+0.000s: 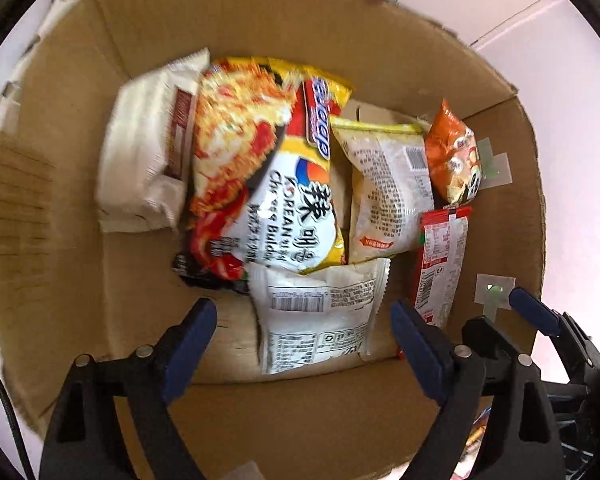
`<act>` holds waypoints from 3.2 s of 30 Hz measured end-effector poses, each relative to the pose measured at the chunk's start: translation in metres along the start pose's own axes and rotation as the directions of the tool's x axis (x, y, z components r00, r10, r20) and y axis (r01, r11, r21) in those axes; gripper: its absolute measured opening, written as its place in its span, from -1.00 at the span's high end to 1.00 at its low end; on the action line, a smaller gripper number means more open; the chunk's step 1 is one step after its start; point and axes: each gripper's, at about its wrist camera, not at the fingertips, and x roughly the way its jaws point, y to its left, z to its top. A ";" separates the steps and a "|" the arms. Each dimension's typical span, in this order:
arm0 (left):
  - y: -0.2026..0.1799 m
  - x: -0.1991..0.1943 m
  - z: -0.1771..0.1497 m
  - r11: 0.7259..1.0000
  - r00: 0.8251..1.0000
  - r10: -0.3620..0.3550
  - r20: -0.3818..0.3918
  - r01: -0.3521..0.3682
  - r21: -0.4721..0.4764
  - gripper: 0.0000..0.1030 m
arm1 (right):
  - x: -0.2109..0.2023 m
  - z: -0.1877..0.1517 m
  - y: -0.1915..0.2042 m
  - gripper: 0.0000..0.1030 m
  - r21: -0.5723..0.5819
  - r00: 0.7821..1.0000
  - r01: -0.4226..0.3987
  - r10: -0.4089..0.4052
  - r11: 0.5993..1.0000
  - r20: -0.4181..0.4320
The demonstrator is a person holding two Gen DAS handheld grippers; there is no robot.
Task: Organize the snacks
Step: 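Carry both packs into the box and release them, then move both open tools back over the snacks on the bed, then grasp the watermelon candy bag with left tool while right tool grasps the orange pastry bag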
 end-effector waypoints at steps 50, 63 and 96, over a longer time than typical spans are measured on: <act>0.039 -0.064 -0.195 0.986 0.958 0.166 0.235 -0.154 -0.069 -0.72 | -0.053 -0.159 -0.086 -0.90 0.173 0.995 -0.059 0.044 0.983 0.087; 0.081 -0.021 -0.218 0.964 0.966 0.229 0.117 -0.208 -0.167 -0.72 | 0.024 -0.222 -0.091 -0.36 0.296 0.942 -0.277 0.320 0.914 -0.105; 0.069 0.026 -0.162 0.979 0.978 0.199 0.064 -0.196 -0.049 0.04 | 0.024 -0.194 -0.001 -0.62 -0.220 0.995 0.024 -0.045 0.975 -0.091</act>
